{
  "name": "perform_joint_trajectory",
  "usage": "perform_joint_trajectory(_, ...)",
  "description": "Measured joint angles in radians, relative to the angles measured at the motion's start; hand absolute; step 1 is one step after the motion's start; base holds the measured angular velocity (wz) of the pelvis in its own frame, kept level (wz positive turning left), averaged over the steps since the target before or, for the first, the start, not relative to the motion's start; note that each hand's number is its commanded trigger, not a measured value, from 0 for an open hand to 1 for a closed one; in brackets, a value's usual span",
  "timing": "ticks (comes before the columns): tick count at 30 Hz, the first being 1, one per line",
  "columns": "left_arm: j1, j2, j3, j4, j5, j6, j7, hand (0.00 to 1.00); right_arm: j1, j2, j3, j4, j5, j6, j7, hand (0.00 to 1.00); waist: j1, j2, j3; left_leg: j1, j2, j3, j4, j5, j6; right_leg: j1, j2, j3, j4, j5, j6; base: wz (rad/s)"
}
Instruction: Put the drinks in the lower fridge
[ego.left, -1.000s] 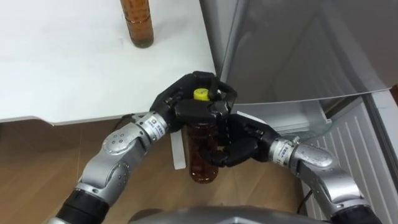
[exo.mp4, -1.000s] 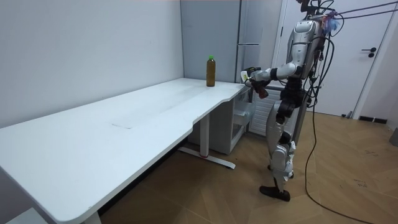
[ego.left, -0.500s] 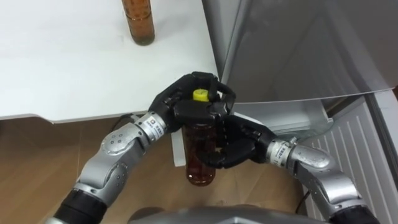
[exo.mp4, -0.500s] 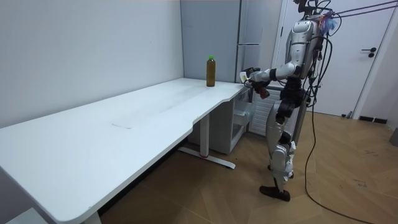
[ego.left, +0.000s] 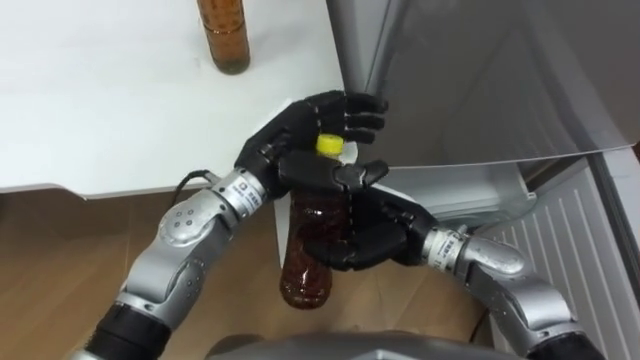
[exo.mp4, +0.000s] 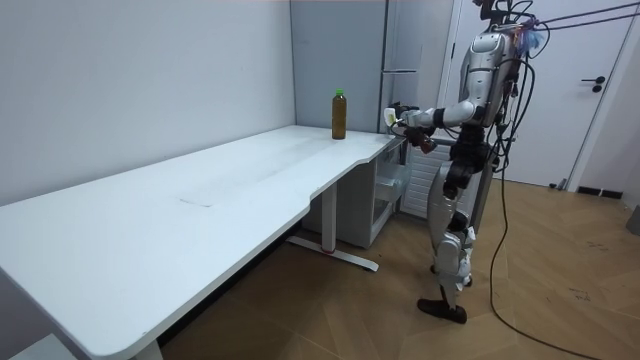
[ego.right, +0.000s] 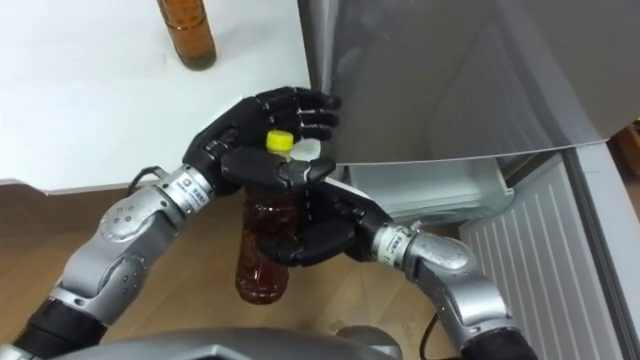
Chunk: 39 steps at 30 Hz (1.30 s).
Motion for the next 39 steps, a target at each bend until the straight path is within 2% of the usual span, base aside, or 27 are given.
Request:
perform_joint_trajectory(7,-0.001,0.005,0.031,-0.169,-0.001,0.0,-0.009,0.0,0.001,-0.019,-0.007,0.022,-0.006,0.003,0.058,1.0,0.005,0.004,0.0001,-0.017,0.001,0.002,0.016,-0.002,0.003,-0.013,0.0,0.005,0.013,0.002,0.0,-0.01)
perform_joint_trajectory(10,-0.001,0.009,0.041,-0.253,-0.002,-0.003,-0.008,0.0,0.001,-0.025,-0.004,0.038,-0.009,0.008,0.049,1.0,0.01,0.007,-0.0014,-0.019,0.001,0.003,0.018,-0.002,0.003,-0.013,-0.001,0.003,0.013,0.002,0.0,0.0)
perform_joint_trajectory(12,-0.005,0.007,0.06,-0.309,-0.004,-0.011,-0.008,0.0,0.002,-0.034,0.001,0.038,-0.012,0.008,0.05,1.0,0.01,0.015,-0.0059,-0.019,0.001,0.002,0.019,-0.002,0.003,-0.013,-0.002,0.003,0.013,0.002,0.0,0.0)
perform_joint_trajectory(14,-0.005,0.007,0.091,-0.356,-0.004,-0.017,-0.007,0.0,0.002,-0.038,-0.001,0.038,-0.015,0.008,0.05,1.0,0.009,0.023,-0.006,-0.019,0.001,0.002,0.021,-0.002,0.003,-0.012,-0.001,0.003,0.013,0.002,0.0,0.0)
perform_joint_trajectory(16,-0.009,0.0,0.123,-0.391,-0.006,-0.041,-0.003,0.0,0.003,-0.045,-0.001,0.038,-0.015,0.008,0.05,1.0,0.01,0.031,-0.0044,-0.017,0.001,0.002,0.021,-0.002,0.003,-0.014,-0.001,0.003,0.012,0.002,0.0,0.0)
perform_joint_trajectory(18,-0.018,-0.006,0.156,-0.417,-0.026,-0.081,0.008,0.0,0.005,-0.049,-0.003,0.038,-0.015,0.007,0.053,1.0,0.011,0.037,-0.0051,-0.015,0.001,0.001,0.021,-0.002,0.003,-0.013,-0.001,0.003,0.01,0.002,0.0,0.0)
perform_joint_trajectory(20,-0.03,-0.009,0.167,-0.424,-0.034,-0.111,0.02,0.0,0.009,-0.048,-0.012,0.038,-0.015,0.005,0.056,1.0,0.017,0.039,-0.005,-0.007,0.0,0.0,0.017,-0.002,0.003,-0.004,-0.001,0.002,0.008,0.002,0.0,0.0)
perform_joint_trajectory(22,-0.036,-0.015,0.183,-0.428,-0.034,-0.124,0.023,0.0,0.03,-0.043,-0.032,0.037,-0.015,0.001,0.063,1.0,0.03,0.041,-0.0077,0.005,0.0,0.0,0.013,-0.002,0.003,0.01,-0.001,0.001,-0.002,0.002,0.001,0.02)
perform_joint_trajectory(24,-0.036,-0.011,0.229,-0.467,-0.034,-0.135,0.038,0.0,0.047,-0.046,-0.046,0.036,-0.015,-0.006,0.064,1.0,0.037,0.041,-0.007,0.016,-0.001,-0.002,0.007,-0.002,0.003,0.023,-0.002,-0.005,-0.003,0.001,0.002,0.06)
perform_joint_trajectory(25,-0.036,-0.009,0.255,-0.485,-0.046,-0.155,0.047,0.0,0.053,-0.047,-0.052,0.036,-0.015,-0.011,0.064,1.0,0.039,0.04,-0.0068,0.017,-0.001,-0.004,0.006,-0.002,0.003,0.026,-0.002,-0.006,-0.003,0.001,0.002,0.04)
perform_joint_trajectory(27,-0.036,-0.01,0.295,-0.519,-0.058,-0.169,0.066,0.0,0.074,-0.043,-0.075,0.036,-0.015,-0.026,0.066,1.0,0.057,0.042,-0.0071,0.017,-0.001,-0.005,0.007,-0.002,0.003,0.029,-0.002,-0.006,-0.003,0.001,0.002,0.0)
perform_joint_trajectory(29,-0.036,-0.015,0.359,-0.562,-0.057,-0.173,0.073,0.0,0.106,-0.035,-0.109,0.035,-0.015,-0.034,0.072,1.0,0.067,0.04,-0.0072,0.017,-0.002,-0.008,0.005,-0.002,0.003,0.025,-0.003,-0.009,-0.005,0.0,0.003,0.04)
perform_joint_trajectory(31,-0.036,-0.016,0.418,-0.593,-0.058,-0.198,0.101,0.0,0.138,-0.029,-0.14,0.035,-0.015,-0.036,0.078,1.0,0.079,0.04,-0.0073,0.019,-0.004,-0.017,0.002,-0.002,0.003,0.034,-0.005,-0.019,-0.011,0.0,0.003,0.11)
perform_joint_trajectory(33,-0.035,-0.016,0.479,-0.602,-0.067,-0.242,0.141,0.0,0.168,-0.018,-0.168,0.034,-0.016,-0.037,0.079,1.0,0.097,0.038,-0.0074,0.033,-0.004,-0.026,-0.004,-0.002,0.003,0.051,-0.004,-0.028,-0.021,0.0,0.003,0.1)
perform_joint_trajectory(34,-0.035,-0.016,0.489,-0.602,-0.066,-0.249,0.155,0.0,0.171,-0.018,-0.173,0.034,-0.018,-0.037,0.08,1.0,0.103,0.037,-0.0078,0.036,-0.004,-0.026,-0.004,-0.002,0.003,0.054,-0.004,-0.028,-0.022,-0.001,0.003,0.05)
perform_joint_trajectory(39,-0.028,-0.019,0.62,-0.606,-0.067,-0.281,0.251,0.0,0.209,-0.013,-0.226,0.034,-0.058,-0.059,0.084,1.0,0.172,0.044,-0.0106,0.037,-0.005,-0.028,-0.003,-0.002,0.003,0.056,-0.004,-0.03,-0.024,-0.001,0.003,0.01)
